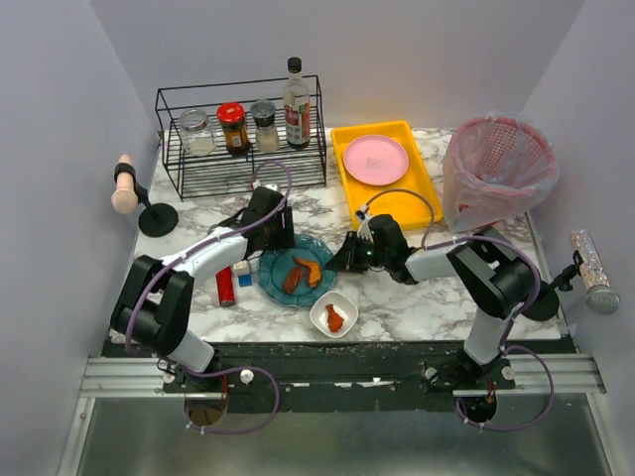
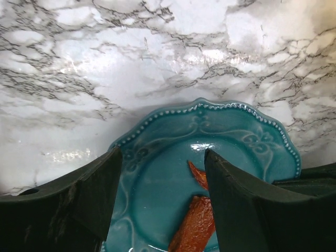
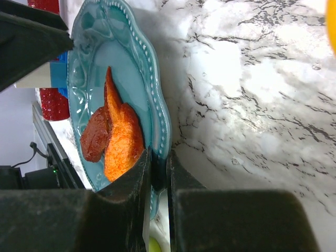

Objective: Clear the kitchen counter

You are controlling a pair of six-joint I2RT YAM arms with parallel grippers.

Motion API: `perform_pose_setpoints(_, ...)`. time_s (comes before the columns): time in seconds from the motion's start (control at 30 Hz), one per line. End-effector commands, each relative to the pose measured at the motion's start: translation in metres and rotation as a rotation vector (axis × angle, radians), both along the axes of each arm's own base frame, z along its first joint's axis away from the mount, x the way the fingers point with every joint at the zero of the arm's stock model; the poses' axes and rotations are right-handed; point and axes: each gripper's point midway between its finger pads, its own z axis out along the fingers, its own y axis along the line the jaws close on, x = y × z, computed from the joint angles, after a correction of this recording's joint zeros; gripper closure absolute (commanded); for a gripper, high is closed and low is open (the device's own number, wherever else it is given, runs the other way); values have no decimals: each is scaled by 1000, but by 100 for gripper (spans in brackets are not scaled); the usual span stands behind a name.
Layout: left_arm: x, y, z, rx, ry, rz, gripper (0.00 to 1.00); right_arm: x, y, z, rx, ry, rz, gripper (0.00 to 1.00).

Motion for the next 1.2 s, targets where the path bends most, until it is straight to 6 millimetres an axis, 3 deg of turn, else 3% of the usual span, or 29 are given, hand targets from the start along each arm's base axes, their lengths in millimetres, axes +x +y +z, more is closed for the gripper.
perform_pose_setpoints(0.0,3,15,10,37,-46,59,25,1,-22,-14,-125,-46,-48,99)
perform_pose_setpoints(0.27,0,16,-4,53,-8,61,25,3,-52,-25,-179,-19,-150,99)
perform_pose_setpoints(0.43,-4,15,-10,53,11,48,24,1,-60,-33,-189,7,-154,98)
perform_pose_setpoints(0.57,-12,15,-14,46,32,46,20,-2,-61,-38,-185,35,-153,88)
perform_pose_setpoints(0.67,-19,17,-16,38,41,49,19,-2,-62,-39,-175,43,-154,71)
perform_pose_setpoints(0.77,-26,13,-18,13,54,36,19,-3,-60,-39,-168,47,-147,62)
perform_pose_setpoints(1.0,-35,0,-26,-2,71,1,34,-3,-50,-43,-133,69,-117,59)
perform_pose_setpoints(1.17,-36,-4,-33,-12,82,-10,51,-6,-46,-48,-113,92,-101,59)
